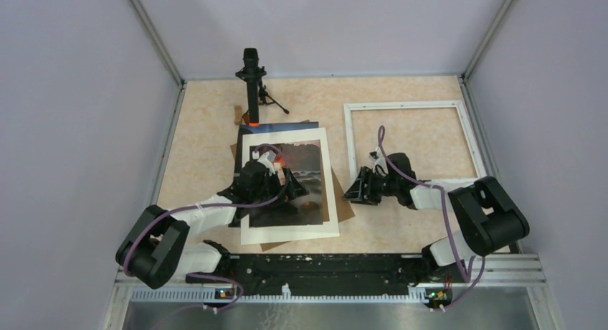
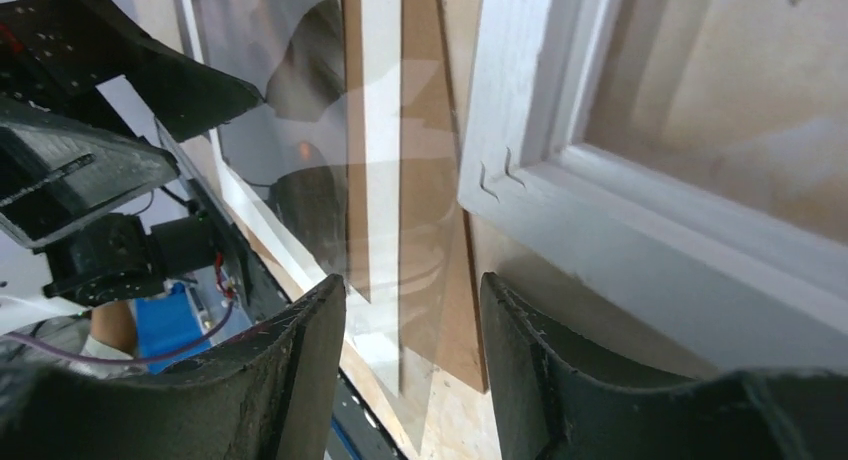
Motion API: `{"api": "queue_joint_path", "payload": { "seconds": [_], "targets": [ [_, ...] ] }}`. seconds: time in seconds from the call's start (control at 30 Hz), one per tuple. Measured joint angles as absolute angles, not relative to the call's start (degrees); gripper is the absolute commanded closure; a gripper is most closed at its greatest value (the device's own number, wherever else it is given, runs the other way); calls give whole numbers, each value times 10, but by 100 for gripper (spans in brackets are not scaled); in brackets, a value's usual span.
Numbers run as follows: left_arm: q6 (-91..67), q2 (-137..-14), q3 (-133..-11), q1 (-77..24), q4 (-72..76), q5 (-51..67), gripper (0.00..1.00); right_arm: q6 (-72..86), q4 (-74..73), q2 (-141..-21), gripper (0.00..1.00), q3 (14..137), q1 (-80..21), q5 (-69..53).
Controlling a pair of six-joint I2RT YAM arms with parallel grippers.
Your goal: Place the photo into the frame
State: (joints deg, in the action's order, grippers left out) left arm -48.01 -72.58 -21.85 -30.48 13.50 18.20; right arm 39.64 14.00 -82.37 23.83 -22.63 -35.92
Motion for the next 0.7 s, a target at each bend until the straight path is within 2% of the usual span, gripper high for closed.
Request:
{"api": "queue_joint_path", "payload": {
  "seconds": [0.2,0.47,0.7],
  "targets": [
    [-480,-726,-218,-305,135,182,2,429,206,-870,51,254,-234,-378],
    [-478,-726,-218,-305,135,182,2,453,223,-881,50,302,-234,-378],
    [-478,-723,-213,-305,140,182,2,449,223,-952,47,383,-214,-391]
  ]
}}
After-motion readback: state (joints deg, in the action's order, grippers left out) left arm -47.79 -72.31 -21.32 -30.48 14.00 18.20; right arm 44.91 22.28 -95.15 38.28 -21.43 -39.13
